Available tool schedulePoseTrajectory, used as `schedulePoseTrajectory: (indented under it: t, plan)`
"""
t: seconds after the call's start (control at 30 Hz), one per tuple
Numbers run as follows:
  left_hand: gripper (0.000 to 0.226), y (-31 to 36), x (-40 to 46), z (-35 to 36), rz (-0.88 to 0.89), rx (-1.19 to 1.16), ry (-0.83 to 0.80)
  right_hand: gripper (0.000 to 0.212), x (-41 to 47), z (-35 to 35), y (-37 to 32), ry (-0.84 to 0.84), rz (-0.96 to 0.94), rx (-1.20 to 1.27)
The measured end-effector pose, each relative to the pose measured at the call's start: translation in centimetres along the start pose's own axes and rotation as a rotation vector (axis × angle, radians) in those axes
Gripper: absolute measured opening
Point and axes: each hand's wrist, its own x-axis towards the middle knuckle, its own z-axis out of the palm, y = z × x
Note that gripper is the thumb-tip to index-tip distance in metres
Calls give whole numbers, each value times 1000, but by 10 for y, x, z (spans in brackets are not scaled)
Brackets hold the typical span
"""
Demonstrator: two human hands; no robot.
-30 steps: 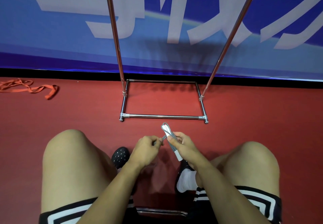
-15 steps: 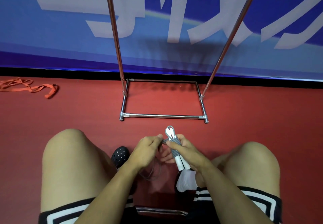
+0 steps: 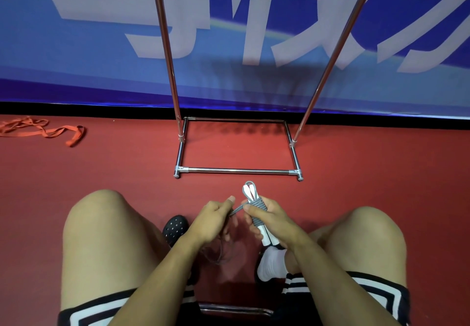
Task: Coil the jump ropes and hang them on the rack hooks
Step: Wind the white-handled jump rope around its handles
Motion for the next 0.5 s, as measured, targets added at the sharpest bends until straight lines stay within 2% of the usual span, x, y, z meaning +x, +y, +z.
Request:
schedulePoseTrajectory:
  t: [0.13,0.23,0.33,0.43,0.5]
  plan:
    - [60,1,-1,-1,-73,-31,-136,21,-2,-1,1,18,-17,14]
    - [55,-2,-6,0,-243,0,-270,17,-3,-6,-1,70,-32,60]
    - [58,-9,-8,5,-385,-84,-394,22,-3,-15,-7,170,-57,148]
    - [68,-8,-8,12,-354,-168,-455,20,-3,-22,-12,261,-71,207]
    - [70,-6,-7,15,-299,-218,-426,17,-3,-24,-13,287,-73,220]
